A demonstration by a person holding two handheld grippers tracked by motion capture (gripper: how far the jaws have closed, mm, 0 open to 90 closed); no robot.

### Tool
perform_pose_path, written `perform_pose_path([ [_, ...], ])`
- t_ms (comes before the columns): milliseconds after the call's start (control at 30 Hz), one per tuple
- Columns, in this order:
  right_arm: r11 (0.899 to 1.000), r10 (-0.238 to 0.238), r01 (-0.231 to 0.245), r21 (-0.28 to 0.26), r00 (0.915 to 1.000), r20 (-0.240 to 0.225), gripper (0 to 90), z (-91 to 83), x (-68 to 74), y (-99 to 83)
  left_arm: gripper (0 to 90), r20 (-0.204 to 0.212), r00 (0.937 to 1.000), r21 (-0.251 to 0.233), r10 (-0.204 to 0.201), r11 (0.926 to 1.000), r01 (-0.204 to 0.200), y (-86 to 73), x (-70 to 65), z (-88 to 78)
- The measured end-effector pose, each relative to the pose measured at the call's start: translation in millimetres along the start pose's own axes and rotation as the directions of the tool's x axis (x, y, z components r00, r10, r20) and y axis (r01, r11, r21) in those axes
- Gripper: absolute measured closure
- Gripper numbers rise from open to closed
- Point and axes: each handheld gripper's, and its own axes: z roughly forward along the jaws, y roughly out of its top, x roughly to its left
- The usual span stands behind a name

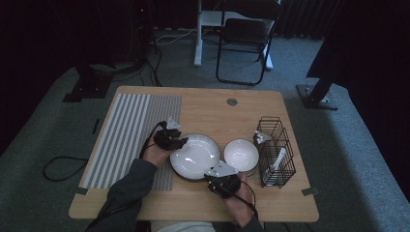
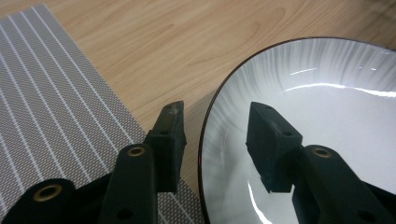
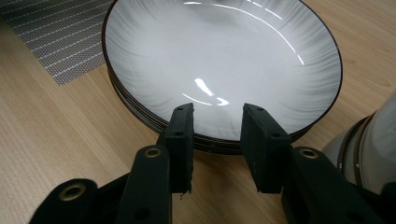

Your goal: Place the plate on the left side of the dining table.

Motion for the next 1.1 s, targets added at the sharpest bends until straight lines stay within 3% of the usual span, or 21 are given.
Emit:
perform_pose_path([
  [167,1.000,0.011,-0.011,0.000,0.9999,-0.004,65.5,0.0,-0.8,0.3,65.7,0.015,0.9999,0.027,-0.001,0.9996,0.000,3.1,-0.3,6.7],
  [500,0.999,0.049,-0.049,-0.005,0.9988,0.000,70.2,1.1,-1.3,1.8,69.7,0.001,0.9999,0.014,-0.016,0.9998,0.016,4.9,1.1,2.1],
  [867,0.999,0.050,-0.050,-0.004,0.9981,0.035,71.6,6.9,2.2,2.6,70.0,0.005,0.9988,-0.052,-0.048,0.9975,0.048,8.7,5.8,-9.6],
  [1100,0.998,0.061,-0.061,-0.008,0.9964,0.058,72.1,16.1,6.1,5.7,69.8,-0.008,0.9978,-0.070,-0.065,0.9954,0.065,9.3,14.3,-15.0],
])
